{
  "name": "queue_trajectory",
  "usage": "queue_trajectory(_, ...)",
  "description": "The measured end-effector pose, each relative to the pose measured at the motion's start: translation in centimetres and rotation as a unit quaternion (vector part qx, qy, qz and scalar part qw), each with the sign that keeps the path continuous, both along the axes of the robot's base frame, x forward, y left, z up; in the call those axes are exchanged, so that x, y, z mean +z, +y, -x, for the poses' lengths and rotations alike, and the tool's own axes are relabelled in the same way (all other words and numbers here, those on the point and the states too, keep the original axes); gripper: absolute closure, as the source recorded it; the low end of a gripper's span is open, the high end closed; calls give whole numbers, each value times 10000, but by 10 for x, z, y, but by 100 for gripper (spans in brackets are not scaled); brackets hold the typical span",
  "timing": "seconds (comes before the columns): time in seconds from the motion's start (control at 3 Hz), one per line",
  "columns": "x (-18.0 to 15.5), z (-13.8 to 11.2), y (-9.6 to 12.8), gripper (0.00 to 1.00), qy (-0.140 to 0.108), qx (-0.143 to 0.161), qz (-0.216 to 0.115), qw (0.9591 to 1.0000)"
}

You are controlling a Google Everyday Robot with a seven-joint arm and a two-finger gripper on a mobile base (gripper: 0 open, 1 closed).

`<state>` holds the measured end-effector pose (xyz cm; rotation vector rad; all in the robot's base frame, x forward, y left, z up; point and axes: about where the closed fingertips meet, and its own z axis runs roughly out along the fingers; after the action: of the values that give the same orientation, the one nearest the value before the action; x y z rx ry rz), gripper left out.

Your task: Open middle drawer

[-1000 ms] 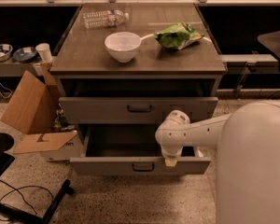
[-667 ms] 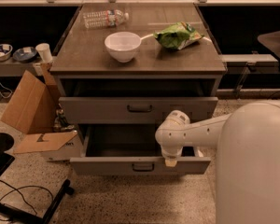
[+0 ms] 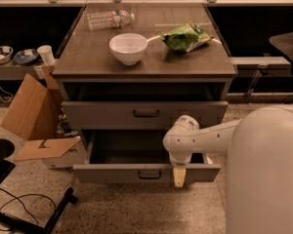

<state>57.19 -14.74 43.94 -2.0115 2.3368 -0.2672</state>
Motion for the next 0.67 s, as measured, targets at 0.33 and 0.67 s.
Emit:
queue_trajectory(0.33, -1, 1, -1, 0, 14, -2, 1, 10000)
queue_trajectory(0.67, -21, 41, -11, 26, 432, -29, 8, 9991)
